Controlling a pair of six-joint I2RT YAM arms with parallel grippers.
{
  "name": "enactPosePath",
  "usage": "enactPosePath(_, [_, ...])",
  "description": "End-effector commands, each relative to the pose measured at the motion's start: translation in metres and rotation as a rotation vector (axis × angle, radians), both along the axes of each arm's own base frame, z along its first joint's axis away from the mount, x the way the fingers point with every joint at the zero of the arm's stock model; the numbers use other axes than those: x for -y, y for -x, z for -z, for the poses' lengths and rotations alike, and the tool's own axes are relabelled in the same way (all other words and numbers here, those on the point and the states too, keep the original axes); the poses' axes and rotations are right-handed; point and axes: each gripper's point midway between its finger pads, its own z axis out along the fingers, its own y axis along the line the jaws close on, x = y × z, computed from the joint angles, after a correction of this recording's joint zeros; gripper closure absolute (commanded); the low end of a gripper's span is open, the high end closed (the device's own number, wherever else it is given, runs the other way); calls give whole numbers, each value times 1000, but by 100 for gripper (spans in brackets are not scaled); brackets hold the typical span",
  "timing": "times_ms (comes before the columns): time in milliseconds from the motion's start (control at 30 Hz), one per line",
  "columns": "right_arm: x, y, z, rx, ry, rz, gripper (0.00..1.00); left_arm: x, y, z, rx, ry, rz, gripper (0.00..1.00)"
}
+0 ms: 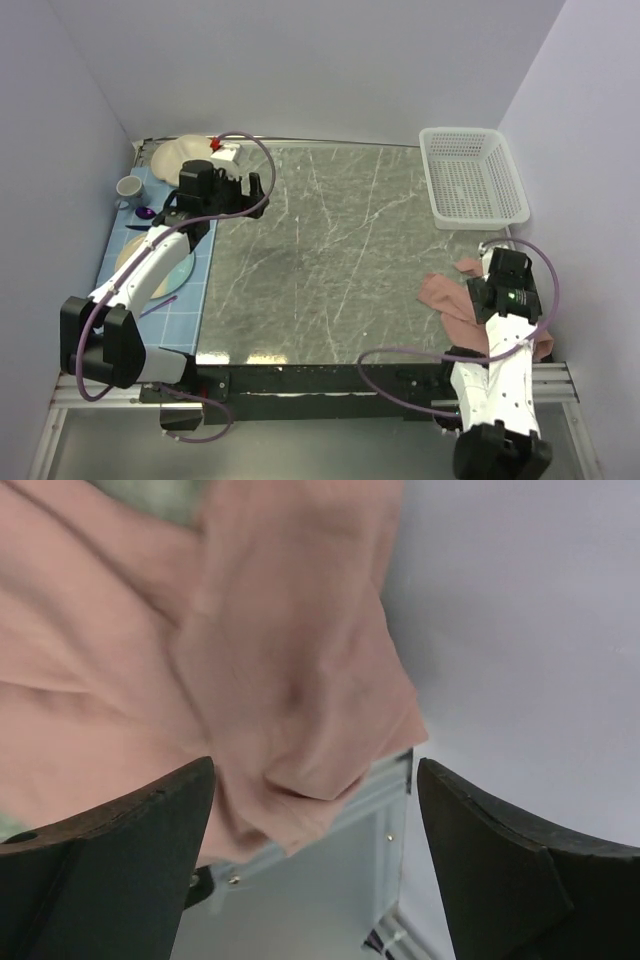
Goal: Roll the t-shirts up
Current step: Pick up the T-shirt at the corner of the board.
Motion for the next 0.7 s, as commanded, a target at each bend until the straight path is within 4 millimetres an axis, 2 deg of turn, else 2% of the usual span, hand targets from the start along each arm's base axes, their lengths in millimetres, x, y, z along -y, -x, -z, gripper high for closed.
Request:
enactPosePath(0, [18, -6, 13, -27, 56, -36, 12, 8, -7, -21, 51, 8, 38, 1])
enactPosePath(100, [22, -3, 29, -64, 66, -30, 14, 9, -10, -22, 49, 0, 38, 1])
enactPosePath(200, [26, -4, 40, -91, 57, -25, 24, 8, -12, -24, 56, -13, 39, 1])
enactPosePath(367, [24, -14, 34, -71, 45, -65, 38, 6, -17, -22, 55, -30, 31, 1])
enactPosePath(400, [21, -21, 26, -43, 33, -94, 38, 7, -17, -23, 58, -30, 31, 1])
enactPosePath(433, [17, -19, 21, -42, 20, -112, 38, 6, -17, -22, 57, -31, 29, 1])
enactPosePath(500, [6, -29, 11, -10, 14, -203, 36, 6, -17, -19, 48, -30, 29, 1])
enactPosePath(533, [-1, -28, 8, 0, 15, -242, 36, 6, -17, -18, 45, -30, 30, 1])
enactPosePath(600, [-10, -26, 17, -30, 20, -310, 36, 8, -17, -17, 41, -31, 35, 1])
enactPosePath(667, [-9, -20, 27, -69, 37, -317, 37, 7, -17, -17, 40, -34, 33, 1])
